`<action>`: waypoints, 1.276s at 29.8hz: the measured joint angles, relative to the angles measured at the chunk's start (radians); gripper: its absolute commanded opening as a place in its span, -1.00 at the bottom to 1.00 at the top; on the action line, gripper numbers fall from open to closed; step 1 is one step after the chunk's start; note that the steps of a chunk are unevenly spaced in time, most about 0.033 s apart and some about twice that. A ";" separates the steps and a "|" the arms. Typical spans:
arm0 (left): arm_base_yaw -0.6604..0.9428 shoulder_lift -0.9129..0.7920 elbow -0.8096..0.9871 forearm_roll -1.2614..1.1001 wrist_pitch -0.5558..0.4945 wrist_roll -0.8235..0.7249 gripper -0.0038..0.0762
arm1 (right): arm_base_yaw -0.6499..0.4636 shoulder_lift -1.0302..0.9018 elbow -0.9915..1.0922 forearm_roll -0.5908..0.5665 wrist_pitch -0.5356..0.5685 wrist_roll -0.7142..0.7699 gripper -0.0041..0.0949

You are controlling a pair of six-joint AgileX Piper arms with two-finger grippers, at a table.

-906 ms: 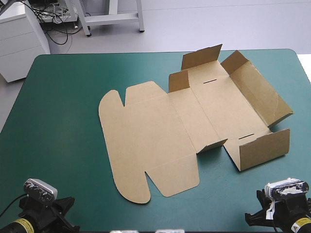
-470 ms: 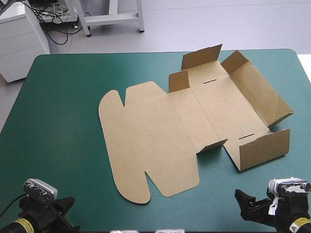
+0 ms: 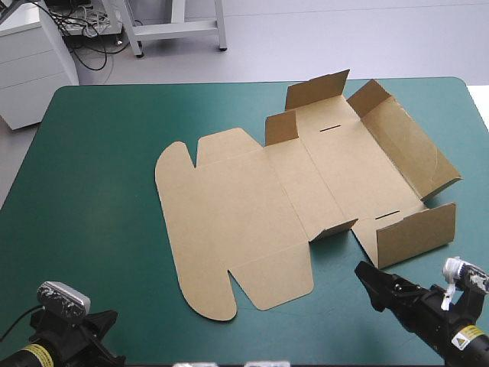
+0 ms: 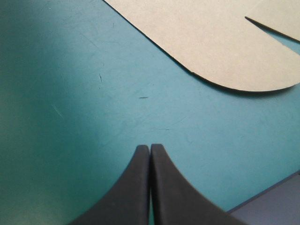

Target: Fold the box

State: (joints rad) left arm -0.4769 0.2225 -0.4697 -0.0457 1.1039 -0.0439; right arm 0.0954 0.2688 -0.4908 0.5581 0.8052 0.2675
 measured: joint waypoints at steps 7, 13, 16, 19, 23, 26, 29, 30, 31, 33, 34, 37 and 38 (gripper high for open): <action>0.000 0.000 0.000 0.000 0.000 0.000 -0.98 | 0.000 0.201 0.000 0.096 -0.097 -0.017 0.71; 0.000 0.000 0.000 0.000 0.000 0.000 -0.98 | 0.000 0.418 0.000 0.175 -0.206 -0.029 0.71; 0.000 0.000 0.000 0.000 0.000 0.000 -0.98 | 0.000 0.513 0.000 0.259 -0.234 -0.065 0.71; 0.000 0.000 0.000 0.000 0.000 0.000 -0.98 | 0.000 0.595 0.000 0.414 -0.252 -0.188 0.71; 0.000 0.000 0.000 0.000 0.000 0.000 -0.98 | 0.000 0.684 0.000 0.588 -0.270 -0.352 0.71; 0.000 0.000 0.000 0.000 0.000 0.000 -0.98 | 0.000 0.747 0.000 0.664 -0.296 -0.411 0.71; 0.000 0.000 0.000 0.000 0.000 0.000 -0.98 | 0.000 0.803 0.000 0.688 -0.311 -0.427 0.71; 0.000 0.000 0.000 0.000 0.000 -0.001 -0.98 | 0.000 0.822 0.000 0.698 -0.315 -0.428 0.71; 0.000 0.000 0.000 0.000 0.000 -0.001 -0.98 | 0.000 0.840 0.000 0.709 -0.318 -0.429 0.71; 0.000 0.000 0.000 0.000 0.000 -0.001 -0.98 | 0.000 0.871 0.000 0.742 -0.326 -0.430 0.71; 0.000 0.000 0.000 0.000 0.000 -0.001 -0.98 | 0.000 0.885 0.000 0.762 -0.331 -0.432 0.71; 0.000 0.000 0.000 0.000 0.000 -0.001 -0.98 | 0.000 0.920 0.000 0.806 -0.343 -0.444 0.67; 0.000 0.000 0.000 0.000 0.000 -0.001 -0.98 | 0.000 0.926 0.000 0.812 -0.344 -0.445 0.63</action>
State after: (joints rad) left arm -0.4769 0.2225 -0.4697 -0.0457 1.1039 -0.0448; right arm 0.0954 1.1944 -0.4908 1.3706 0.4611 -0.1775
